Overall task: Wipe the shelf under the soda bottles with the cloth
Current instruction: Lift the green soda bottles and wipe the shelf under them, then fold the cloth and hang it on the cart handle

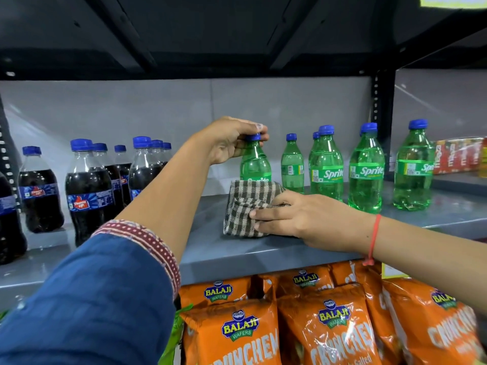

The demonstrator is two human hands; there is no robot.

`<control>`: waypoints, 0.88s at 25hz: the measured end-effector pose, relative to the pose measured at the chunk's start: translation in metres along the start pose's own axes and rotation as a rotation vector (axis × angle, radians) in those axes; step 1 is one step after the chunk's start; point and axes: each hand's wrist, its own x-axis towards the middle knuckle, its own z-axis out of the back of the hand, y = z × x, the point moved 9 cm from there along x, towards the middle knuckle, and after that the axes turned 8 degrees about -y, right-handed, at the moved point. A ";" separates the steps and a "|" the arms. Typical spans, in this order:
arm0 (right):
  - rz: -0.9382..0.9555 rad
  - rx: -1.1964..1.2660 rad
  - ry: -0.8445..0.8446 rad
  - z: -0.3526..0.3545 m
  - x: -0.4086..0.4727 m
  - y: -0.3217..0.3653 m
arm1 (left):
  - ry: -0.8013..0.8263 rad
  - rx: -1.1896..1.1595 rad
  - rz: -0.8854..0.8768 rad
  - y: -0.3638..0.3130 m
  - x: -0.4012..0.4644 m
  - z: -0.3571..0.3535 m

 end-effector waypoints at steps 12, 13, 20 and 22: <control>-0.720 0.779 -0.214 0.112 0.006 -0.055 | 0.040 0.223 -0.168 -0.023 -0.143 -0.007; -0.725 0.830 -0.187 0.113 0.011 -0.055 | 0.097 0.200 -0.150 -0.026 -0.152 -0.007; -0.596 0.938 0.107 0.091 0.028 -0.029 | -0.243 0.356 -0.079 -0.034 -0.208 0.058; -0.568 0.953 0.128 0.091 0.030 -0.023 | -0.305 0.401 -0.074 -0.038 -0.230 0.072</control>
